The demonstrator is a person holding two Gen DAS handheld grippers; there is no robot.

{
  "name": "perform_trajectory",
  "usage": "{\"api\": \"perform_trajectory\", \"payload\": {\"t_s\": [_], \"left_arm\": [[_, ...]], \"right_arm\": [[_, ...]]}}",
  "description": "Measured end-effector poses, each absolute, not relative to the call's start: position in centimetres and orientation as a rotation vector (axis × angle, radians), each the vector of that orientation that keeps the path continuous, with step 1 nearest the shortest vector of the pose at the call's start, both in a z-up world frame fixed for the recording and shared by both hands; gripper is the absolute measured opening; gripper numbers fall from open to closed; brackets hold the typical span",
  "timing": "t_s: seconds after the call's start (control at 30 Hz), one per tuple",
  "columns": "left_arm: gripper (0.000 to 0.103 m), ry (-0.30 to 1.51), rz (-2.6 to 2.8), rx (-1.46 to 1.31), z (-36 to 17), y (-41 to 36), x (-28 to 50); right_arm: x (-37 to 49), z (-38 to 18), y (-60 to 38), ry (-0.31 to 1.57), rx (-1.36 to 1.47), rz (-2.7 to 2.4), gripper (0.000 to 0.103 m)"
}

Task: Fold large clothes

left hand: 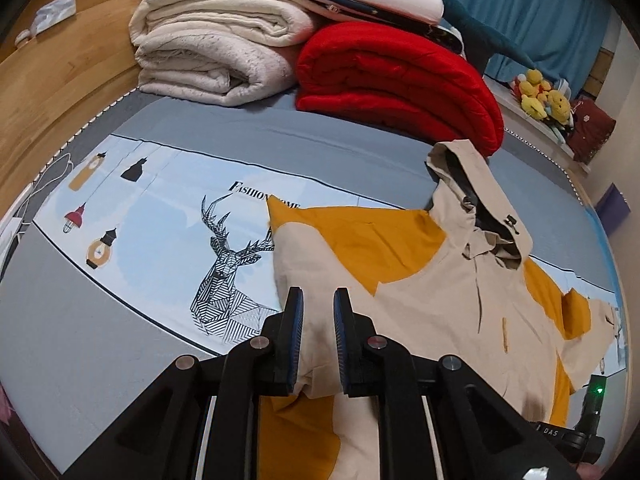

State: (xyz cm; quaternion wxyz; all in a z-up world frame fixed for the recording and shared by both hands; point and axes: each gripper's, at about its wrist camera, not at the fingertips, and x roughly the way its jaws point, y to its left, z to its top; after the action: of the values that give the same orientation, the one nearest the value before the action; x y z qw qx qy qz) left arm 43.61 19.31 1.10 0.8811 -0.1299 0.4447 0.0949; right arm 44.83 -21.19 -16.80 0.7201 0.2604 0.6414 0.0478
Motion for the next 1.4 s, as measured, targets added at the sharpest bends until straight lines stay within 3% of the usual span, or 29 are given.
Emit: {"api": "perform_trajectory", "payload": {"t_s": [0.03,0.1,0.37,0.77,0.9,0.97,1.17,1.3,1.4], "left_arm": [[0.013,0.934,0.197,-0.271,0.9,19.3,43.6],[0.013,0.955,0.185,-0.288,0.3,19.4,43.7],[0.013,1.022,0.166,-0.351,-2.0,20.0,44.3],[0.013,1.223,0.079,-0.291,-9.4,16.4,45.7],[0.018,1.317,0.130,-0.184,-12.8,16.3,45.7],[0.018,1.359,0.161,-0.206,-14.1,16.9,45.4],[0.018,1.266,0.102,-0.176,-11.2,15.5,45.3],[0.019,1.358,0.080,-0.179,-13.8,14.9,45.4],[0.019,1.382,0.088,-0.178,-14.3,14.8,45.1]], "right_arm": [[44.9,-16.5,-21.0,1.398,0.563,0.101,0.015],[45.1,-15.6,-21.4,1.361,0.552,0.110,0.009],[46.2,-6.9,-25.2,1.012,0.375,0.083,0.008],[48.0,-8.0,-34.5,1.025,0.430,-0.092,0.007],[48.4,-9.0,-35.9,1.044,0.421,-0.150,0.008],[48.4,-9.6,-36.5,1.058,0.416,-0.193,0.010],[48.4,-9.3,-36.8,0.995,0.414,-0.196,0.020],[49.7,-12.4,-35.8,1.119,0.499,-0.058,0.038],[49.7,-15.6,-36.5,1.238,0.508,-0.119,0.037]]}}
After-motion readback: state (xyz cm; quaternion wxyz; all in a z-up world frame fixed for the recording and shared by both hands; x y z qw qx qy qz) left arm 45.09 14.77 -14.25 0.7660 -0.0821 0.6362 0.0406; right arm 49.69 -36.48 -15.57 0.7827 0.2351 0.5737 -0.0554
